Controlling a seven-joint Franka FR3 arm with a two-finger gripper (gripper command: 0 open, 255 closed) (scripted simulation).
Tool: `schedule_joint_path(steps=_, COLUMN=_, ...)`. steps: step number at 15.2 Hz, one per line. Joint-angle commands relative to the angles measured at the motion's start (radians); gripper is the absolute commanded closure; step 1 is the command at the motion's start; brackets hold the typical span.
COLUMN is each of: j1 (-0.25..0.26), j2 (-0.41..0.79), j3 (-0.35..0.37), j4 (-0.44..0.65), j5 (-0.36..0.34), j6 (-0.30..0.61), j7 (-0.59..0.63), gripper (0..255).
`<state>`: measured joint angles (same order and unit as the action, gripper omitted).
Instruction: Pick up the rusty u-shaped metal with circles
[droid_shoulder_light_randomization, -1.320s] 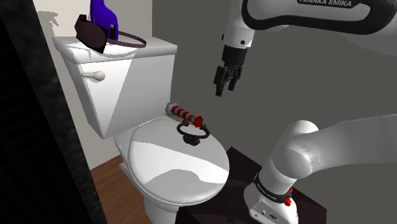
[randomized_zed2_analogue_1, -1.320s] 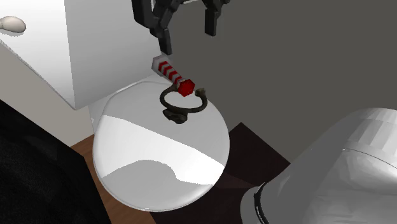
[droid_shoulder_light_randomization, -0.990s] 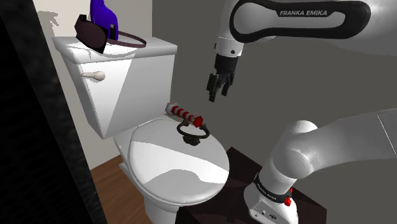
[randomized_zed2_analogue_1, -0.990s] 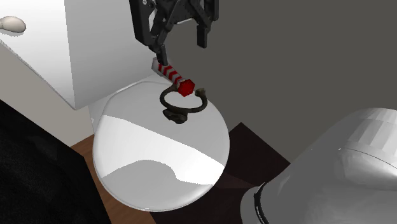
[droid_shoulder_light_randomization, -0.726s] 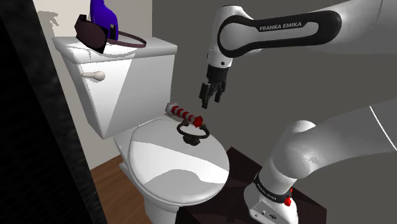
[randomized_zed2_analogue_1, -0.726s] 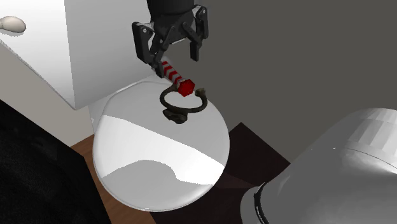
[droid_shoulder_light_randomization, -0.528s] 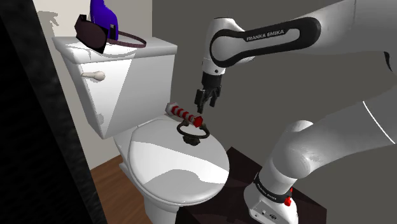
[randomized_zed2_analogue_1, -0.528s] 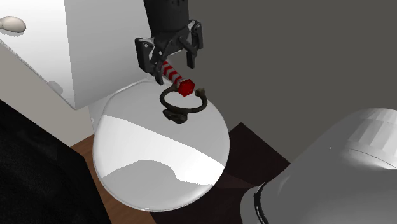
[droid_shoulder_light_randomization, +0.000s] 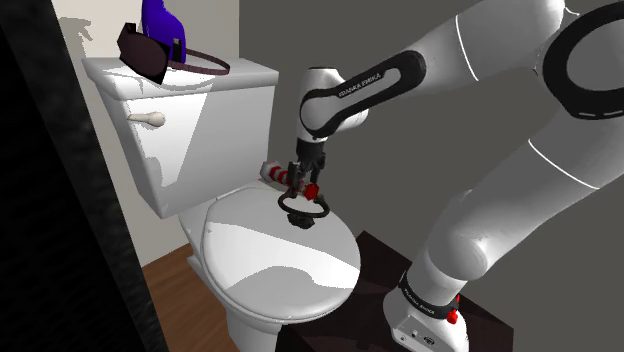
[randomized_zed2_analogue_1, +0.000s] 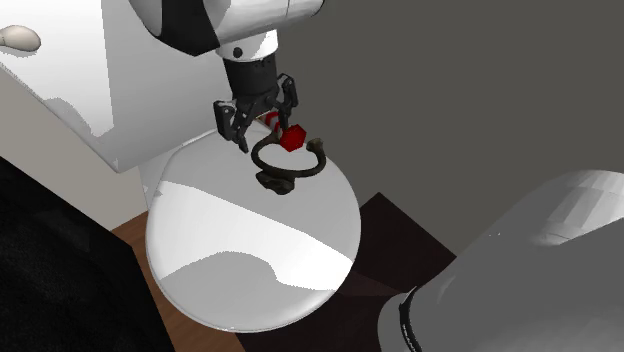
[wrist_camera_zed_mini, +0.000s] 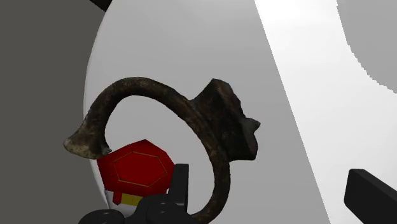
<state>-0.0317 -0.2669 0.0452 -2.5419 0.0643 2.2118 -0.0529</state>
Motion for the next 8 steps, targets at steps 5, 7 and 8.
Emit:
schedule_joint_path(steps=5, j1=-0.005, j2=0.250, j3=-0.003, j4=0.076, j5=-0.005, j6=0.174, j7=-0.014, gripper=0)
schedule_joint_path(steps=7, j1=-0.005, j2=0.328, j3=-0.003, j4=0.108, j5=-0.007, j6=0.218, j7=-0.018, gripper=0)
schedule_joint_path(steps=8, j1=-0.005, j2=0.339, j3=-0.003, j4=0.106, j5=-0.007, j6=0.232, j7=-0.018, gripper=0)
